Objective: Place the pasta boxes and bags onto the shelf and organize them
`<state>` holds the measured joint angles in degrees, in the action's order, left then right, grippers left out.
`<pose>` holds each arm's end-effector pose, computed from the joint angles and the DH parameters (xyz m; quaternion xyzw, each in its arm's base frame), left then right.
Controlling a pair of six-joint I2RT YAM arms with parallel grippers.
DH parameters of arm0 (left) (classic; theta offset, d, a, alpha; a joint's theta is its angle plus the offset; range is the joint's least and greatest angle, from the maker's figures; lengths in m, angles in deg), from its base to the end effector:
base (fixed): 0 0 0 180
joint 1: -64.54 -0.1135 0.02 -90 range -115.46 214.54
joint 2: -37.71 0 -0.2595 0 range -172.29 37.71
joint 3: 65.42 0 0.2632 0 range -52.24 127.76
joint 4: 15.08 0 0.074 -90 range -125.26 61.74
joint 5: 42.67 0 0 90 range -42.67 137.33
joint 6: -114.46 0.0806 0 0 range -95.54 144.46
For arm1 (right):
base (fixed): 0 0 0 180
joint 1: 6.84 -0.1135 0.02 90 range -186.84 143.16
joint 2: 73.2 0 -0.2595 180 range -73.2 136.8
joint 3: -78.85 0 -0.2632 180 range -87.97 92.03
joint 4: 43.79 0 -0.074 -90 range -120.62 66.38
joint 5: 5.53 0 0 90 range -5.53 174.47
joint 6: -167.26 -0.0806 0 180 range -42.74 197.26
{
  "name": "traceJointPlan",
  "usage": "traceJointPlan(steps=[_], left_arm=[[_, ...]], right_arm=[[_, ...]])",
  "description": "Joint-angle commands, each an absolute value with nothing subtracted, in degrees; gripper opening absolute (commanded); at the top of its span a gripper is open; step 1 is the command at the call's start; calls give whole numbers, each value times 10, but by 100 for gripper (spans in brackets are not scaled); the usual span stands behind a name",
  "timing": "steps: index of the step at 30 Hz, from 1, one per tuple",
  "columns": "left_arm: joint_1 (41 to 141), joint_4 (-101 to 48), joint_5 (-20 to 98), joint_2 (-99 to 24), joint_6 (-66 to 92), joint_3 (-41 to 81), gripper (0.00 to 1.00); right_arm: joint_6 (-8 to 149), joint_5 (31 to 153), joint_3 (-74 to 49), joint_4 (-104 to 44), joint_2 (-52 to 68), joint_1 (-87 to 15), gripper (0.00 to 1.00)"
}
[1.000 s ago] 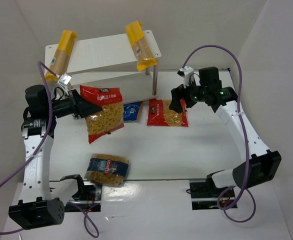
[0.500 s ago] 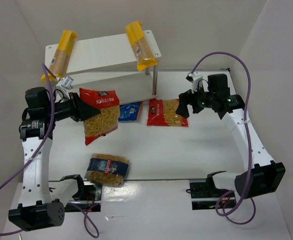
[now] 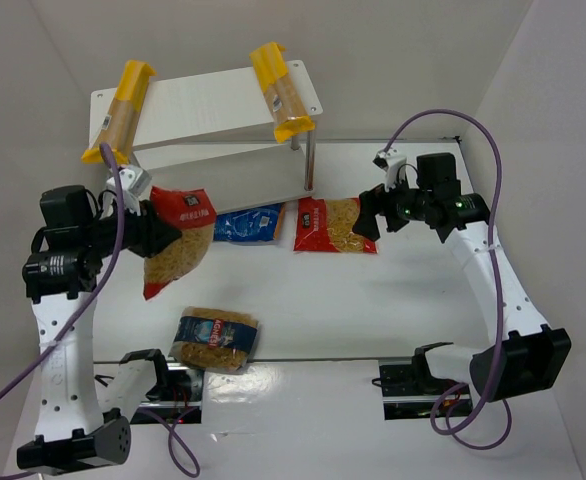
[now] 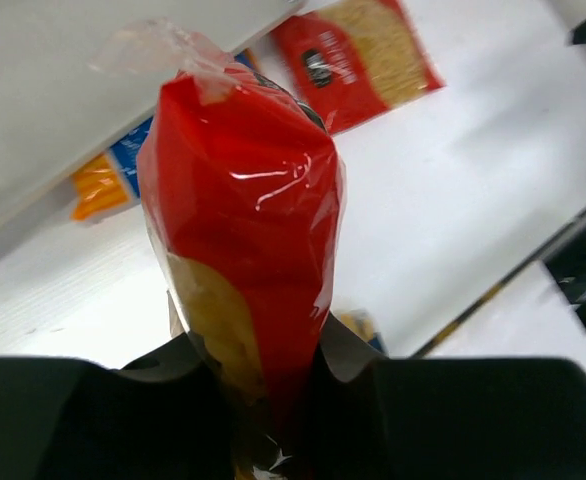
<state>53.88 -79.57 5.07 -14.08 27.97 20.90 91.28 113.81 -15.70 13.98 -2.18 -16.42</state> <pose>0.1988 -0.0177 0.3998 0.1296 0.8173 -0.2522 0.5016 0.2847 0.0881 0.3255 -0.2798 0.8490 0.2175 0.3918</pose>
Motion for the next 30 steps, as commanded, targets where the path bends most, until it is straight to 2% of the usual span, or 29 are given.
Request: traceJointPlan(steps=[1,7,18,30], left_arm=[[540,-776,98,-117,366,249,0],[540,-770,185,-105,431,243,0],[540,-707,323,-60,557,159,0],[540,-625,350,-72,611,117,0]], right_arm=[[913,1148,-164,126,-44,-160,100],[913,1148,-164,126,-44,-155,100],[913,1153,-164,121,-44,-143,100],[913,1158,-170,121,-49,-121,100]])
